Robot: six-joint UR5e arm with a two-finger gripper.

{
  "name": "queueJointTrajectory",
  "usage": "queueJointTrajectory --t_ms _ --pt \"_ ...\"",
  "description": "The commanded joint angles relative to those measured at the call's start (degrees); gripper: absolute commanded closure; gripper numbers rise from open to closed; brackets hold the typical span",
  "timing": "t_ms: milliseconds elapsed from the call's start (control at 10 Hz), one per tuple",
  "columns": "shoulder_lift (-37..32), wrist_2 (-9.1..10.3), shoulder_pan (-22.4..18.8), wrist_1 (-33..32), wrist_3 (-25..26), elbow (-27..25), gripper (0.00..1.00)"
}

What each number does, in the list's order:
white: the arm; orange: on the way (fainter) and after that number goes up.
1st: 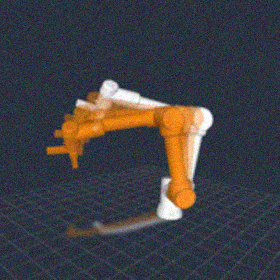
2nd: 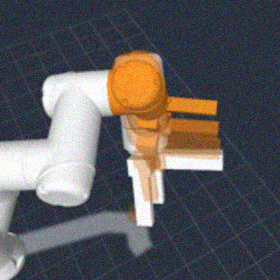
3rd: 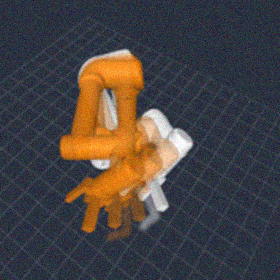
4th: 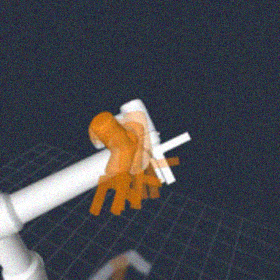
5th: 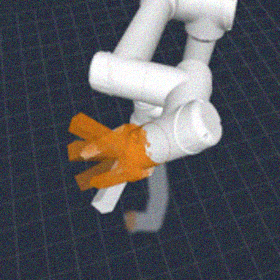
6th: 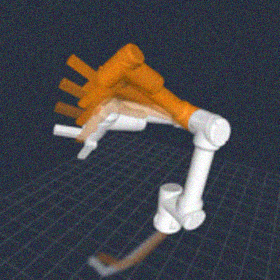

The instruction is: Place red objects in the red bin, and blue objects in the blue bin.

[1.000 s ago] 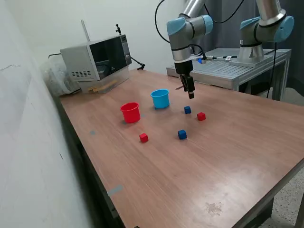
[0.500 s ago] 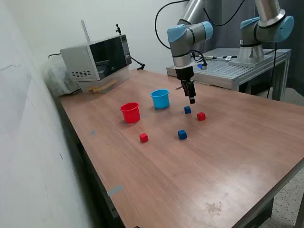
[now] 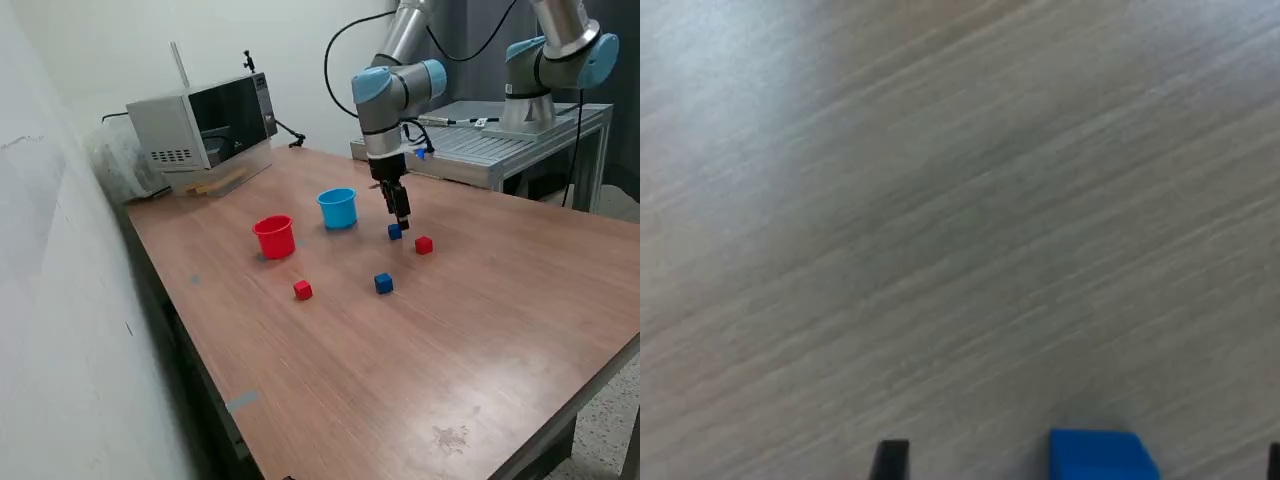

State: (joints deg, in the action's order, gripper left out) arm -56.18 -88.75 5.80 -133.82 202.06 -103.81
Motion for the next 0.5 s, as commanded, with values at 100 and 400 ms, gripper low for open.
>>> queueJointTrajectory --t_ms 100,400 --pt "0.89 -0.29 0.00 -0.91 0.00 0.62 0.00" --pt "0.89 -0.29 0.00 -1.35 0.00 1.42 0.00"
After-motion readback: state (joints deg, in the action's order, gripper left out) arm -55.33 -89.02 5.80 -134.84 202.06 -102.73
